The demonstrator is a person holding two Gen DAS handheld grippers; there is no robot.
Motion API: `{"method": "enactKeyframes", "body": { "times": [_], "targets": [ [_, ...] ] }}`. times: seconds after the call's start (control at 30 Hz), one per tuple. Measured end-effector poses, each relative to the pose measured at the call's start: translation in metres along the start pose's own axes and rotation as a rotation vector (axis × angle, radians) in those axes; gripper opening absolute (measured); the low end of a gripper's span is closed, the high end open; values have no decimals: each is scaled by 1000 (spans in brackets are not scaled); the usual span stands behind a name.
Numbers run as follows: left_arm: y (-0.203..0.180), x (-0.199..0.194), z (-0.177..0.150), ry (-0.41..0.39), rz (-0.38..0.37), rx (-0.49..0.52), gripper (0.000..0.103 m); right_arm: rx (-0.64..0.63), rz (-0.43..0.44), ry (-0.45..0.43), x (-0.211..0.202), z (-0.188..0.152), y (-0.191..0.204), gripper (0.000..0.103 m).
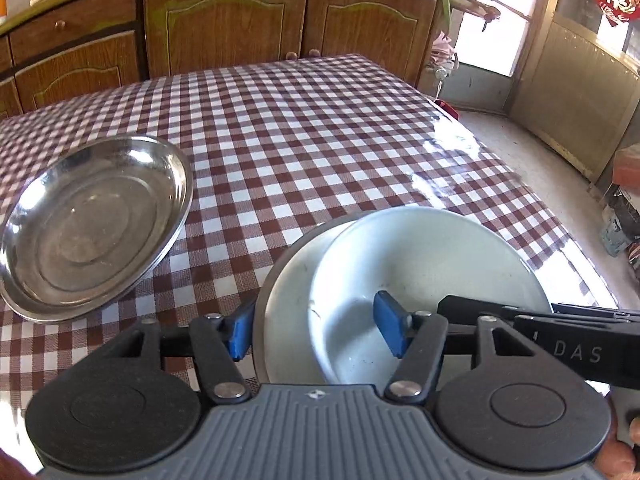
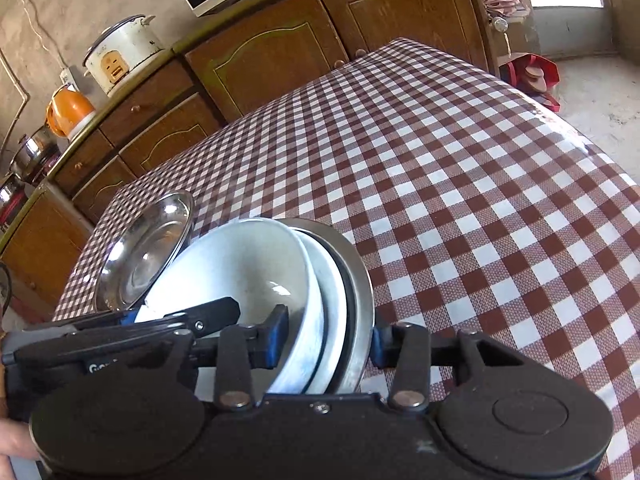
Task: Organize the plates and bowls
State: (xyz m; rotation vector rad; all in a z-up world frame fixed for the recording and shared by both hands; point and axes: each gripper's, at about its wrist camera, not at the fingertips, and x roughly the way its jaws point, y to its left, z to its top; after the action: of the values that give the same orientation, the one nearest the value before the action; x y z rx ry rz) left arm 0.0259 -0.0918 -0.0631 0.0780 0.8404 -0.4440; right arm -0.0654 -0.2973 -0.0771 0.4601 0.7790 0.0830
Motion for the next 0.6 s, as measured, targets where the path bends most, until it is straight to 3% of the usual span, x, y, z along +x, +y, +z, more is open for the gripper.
{"method": "enactKeyframes", "body": {
  "times": [0.6],
  "targets": [
    [-22,-50,5,-99,20,32,63,-18,18,-87,-60,1,12,50]
  ]
}}
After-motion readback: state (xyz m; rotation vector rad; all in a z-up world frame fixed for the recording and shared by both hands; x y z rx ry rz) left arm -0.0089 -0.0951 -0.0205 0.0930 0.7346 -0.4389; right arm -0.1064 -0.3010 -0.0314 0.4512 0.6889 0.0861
